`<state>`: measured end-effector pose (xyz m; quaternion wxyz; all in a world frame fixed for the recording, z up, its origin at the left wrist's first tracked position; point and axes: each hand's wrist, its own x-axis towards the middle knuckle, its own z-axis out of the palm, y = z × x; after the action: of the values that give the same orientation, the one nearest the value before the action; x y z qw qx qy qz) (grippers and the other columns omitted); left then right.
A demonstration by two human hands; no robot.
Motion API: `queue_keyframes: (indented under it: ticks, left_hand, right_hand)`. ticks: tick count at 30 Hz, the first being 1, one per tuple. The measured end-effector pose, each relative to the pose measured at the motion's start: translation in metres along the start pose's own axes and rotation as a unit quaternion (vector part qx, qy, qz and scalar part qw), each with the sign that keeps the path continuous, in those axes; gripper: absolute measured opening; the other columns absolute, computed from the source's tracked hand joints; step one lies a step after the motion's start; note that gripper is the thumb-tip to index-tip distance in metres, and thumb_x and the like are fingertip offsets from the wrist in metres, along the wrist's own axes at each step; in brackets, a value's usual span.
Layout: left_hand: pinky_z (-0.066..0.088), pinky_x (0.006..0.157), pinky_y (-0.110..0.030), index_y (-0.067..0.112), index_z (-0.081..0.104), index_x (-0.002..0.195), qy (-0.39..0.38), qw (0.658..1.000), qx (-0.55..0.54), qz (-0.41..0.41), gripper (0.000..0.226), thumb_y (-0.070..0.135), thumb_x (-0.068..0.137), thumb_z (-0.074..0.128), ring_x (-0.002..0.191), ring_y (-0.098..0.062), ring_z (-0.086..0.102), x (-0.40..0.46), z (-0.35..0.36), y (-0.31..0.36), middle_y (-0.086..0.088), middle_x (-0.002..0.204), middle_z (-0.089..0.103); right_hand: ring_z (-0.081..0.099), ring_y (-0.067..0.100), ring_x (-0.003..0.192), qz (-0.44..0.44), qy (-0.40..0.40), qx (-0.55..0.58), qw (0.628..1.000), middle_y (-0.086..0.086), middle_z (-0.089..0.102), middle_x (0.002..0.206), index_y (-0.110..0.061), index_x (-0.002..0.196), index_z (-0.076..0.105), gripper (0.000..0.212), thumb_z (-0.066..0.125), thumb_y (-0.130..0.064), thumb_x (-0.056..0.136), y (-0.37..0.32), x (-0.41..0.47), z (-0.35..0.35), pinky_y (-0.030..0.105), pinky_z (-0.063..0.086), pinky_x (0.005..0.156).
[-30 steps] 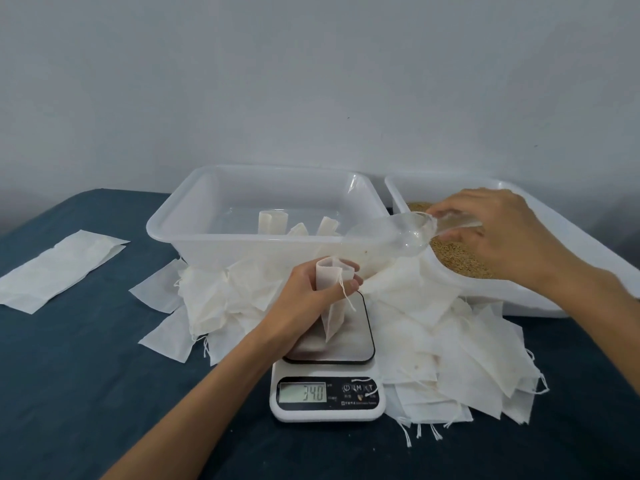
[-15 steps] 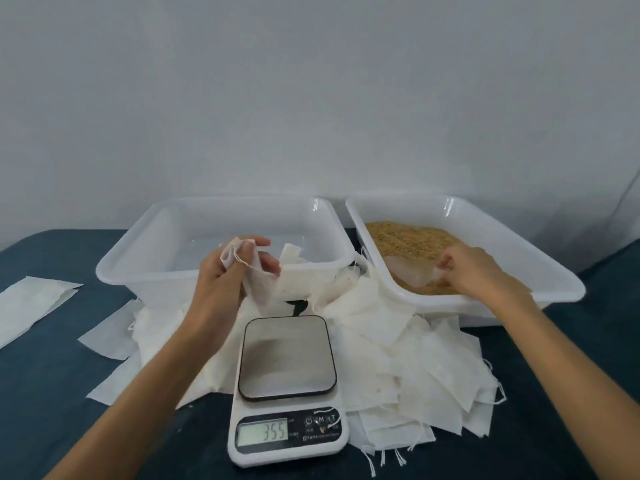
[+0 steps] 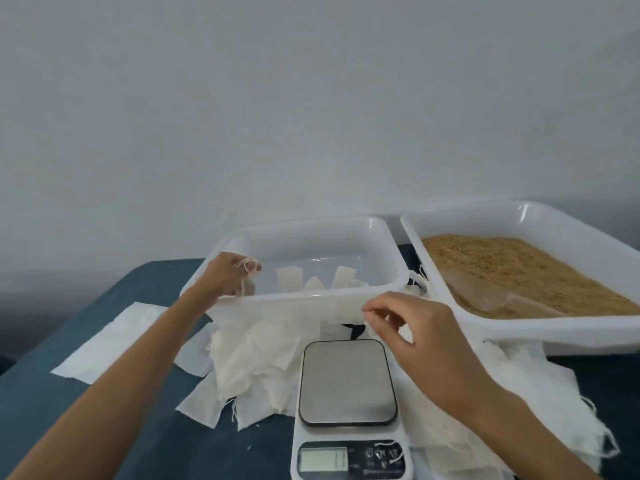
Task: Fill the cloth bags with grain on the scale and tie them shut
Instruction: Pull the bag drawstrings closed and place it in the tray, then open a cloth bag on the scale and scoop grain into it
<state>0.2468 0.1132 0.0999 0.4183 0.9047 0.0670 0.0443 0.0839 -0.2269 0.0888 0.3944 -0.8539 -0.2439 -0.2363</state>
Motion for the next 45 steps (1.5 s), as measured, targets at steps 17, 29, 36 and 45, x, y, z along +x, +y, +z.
queue_keyframes:
  ticks: [17,29,36,45]
  left_hand:
    - [0.05,0.092,-0.033,0.005,0.066,0.128,0.009,0.981,0.166,0.102,0.043,-0.013,0.093,0.052,0.11,-0.028,0.062,-0.051,0.04,0.066,-0.015,0.127,0.066]
    - [0.047,0.086,-0.03,0.024,0.074,0.12,-0.176,0.887,0.177,0.388,0.052,0.062,0.083,0.077,0.096,-0.004,0.05,-0.172,0.172,0.1,0.01,0.105,0.064]
    - [0.044,0.086,-0.033,0.022,0.068,0.131,-0.112,0.833,0.217,0.496,0.038,0.039,0.097,0.07,0.107,-0.021,0.057,-0.19,0.185,0.108,-0.001,0.122,0.062]
    - [0.051,0.082,-0.043,0.009,0.069,0.127,-0.054,0.809,0.282,0.512,0.034,0.031,0.101,0.065,0.103,-0.034,0.063,-0.183,0.19,0.112,-0.011,0.122,0.068]
  right_hand:
    - [0.062,0.015,0.062,0.069,0.129,0.15,0.978,-0.01,0.071,0.076,-0.025,0.103,0.07,0.016,0.053,-0.024,0.104,0.035,0.002,-0.003,0.037,0.053,0.06]
    - [0.061,0.023,0.058,0.118,0.224,0.29,0.923,0.011,0.071,0.071,-0.007,0.105,0.066,0.033,0.038,-0.023,0.11,0.042,0.009,-0.019,0.029,0.053,0.062]
    - [0.061,0.023,0.059,0.112,0.224,0.282,0.926,0.008,0.07,0.07,-0.011,0.104,0.067,0.032,0.039,-0.026,0.11,0.041,0.009,-0.018,0.032,0.053,0.064]
    - [0.06,0.023,0.059,0.116,0.231,0.29,0.922,0.008,0.07,0.069,-0.012,0.103,0.067,0.031,0.04,-0.028,0.11,0.041,0.01,-0.019,0.033,0.053,0.064]
